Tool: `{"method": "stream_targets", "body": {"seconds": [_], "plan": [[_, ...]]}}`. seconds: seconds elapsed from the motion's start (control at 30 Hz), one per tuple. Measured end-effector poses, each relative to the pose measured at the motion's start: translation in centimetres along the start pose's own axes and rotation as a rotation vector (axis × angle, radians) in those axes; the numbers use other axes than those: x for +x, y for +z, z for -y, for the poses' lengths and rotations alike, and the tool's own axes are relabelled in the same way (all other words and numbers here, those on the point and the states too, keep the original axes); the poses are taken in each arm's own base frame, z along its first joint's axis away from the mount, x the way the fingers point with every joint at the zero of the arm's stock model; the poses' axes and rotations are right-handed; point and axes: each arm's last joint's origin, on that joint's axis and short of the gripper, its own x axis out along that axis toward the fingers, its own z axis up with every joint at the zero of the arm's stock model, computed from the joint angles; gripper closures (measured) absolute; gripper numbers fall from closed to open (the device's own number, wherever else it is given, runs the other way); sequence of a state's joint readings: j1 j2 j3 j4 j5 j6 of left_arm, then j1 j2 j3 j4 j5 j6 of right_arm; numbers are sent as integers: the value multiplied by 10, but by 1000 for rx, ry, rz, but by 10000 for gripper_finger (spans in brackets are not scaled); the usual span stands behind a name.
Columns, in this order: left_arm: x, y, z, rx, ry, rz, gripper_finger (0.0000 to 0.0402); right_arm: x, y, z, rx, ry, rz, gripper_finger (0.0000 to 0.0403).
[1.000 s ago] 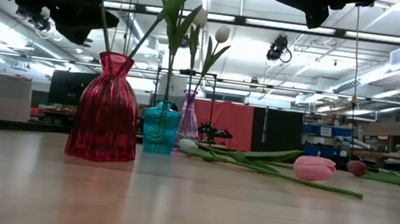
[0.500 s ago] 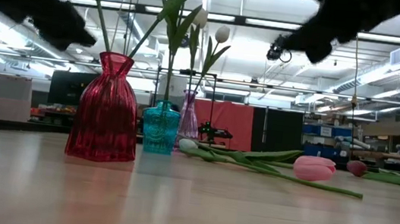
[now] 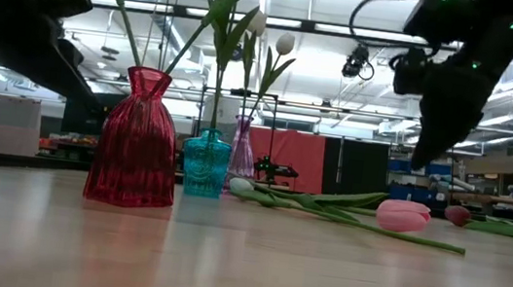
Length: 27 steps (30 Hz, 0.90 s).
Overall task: Sort flowers into vase by color
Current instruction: Put the red flower into the red vase
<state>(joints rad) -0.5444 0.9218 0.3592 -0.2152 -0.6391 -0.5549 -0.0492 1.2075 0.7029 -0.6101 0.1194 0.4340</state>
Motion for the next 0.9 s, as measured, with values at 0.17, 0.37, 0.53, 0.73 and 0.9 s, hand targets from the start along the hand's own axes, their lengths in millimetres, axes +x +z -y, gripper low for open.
{"method": "stream_targets", "body": {"seconds": [0.17,0.37,0.53,0.73,0.9], "plan": [[0,0,-2,9,47,14,193,6,-6,13,58,-5,-151,285],[0,-1,-2,11,43,8,193,5,-23,28,193,-166,-353,286],[0,-1,-2,16,45,3,193,2,-36,37,232,-281,-538,286],[0,0,-3,14,79,29,193,6,-41,48,227,-340,-677,286],[0,2,-3,-3,92,60,193,20,-37,63,214,-333,-748,286]]}}
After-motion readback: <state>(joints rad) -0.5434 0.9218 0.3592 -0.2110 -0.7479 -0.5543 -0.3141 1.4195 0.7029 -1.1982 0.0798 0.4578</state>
